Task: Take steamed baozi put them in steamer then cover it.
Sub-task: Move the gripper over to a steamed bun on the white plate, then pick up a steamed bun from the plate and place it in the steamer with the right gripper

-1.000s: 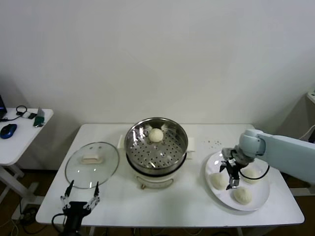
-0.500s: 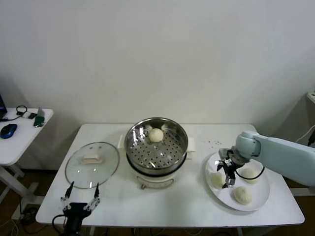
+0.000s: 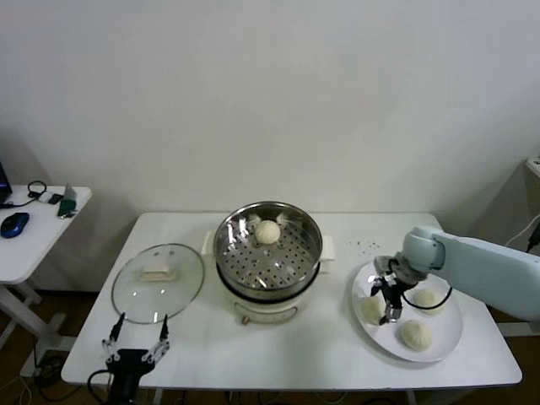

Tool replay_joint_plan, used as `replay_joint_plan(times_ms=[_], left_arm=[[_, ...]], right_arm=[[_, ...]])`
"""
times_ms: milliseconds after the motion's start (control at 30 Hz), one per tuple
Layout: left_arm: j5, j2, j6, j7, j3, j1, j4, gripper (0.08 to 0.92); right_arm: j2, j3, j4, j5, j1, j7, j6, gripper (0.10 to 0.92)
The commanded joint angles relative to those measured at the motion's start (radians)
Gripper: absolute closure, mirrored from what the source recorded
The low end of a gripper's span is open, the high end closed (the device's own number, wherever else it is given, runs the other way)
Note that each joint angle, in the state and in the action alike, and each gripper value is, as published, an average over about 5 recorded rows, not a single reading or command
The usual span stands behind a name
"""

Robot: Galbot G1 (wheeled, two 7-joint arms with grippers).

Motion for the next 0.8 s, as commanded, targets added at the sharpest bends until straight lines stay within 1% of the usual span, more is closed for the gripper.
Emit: replay_joint_plan(times_ms=[33,200,333,500,667,800], left_arm=[[0.000,-0.001,-0.001,-0.001,0.000,0.002,-0.001,0.177],[-0.004,-0.001,-0.003,-0.002,-0.002,0.006,-0.005,0.177],[-0.008,-0.001,-0.001,-0.002,-0.002,0.005,-0.009,0.177],[-0.008,-0.002,0.002,-0.002,0.001,0.007,-0.018,0.177],[-0.004,-0.002,0.001,-0.002,0.007,0.009,-0.025,0.177],[-0.003,-0.004,-0.001,-0.003,0.018,0.016,-0.031,0.177]], right_arm=[[-0.001,0.005,-0.004,0.013,-0.001,-0.002,0.002,0.277],[-0.015,0.000,0.004,0.038,0.024,0.003,-0.004,0.283],[-0.023,-0.030,0.014,0.092,0.102,0.009,-0.013,0.287],[0.001,-0.123,0.018,0.219,0.301,0.009,-0.023,0.287],[0.084,-0.267,0.004,0.378,0.570,0.004,-0.026,0.287],[0.165,-0.343,-0.019,0.479,0.694,-0.010,-0.019,0.287]])
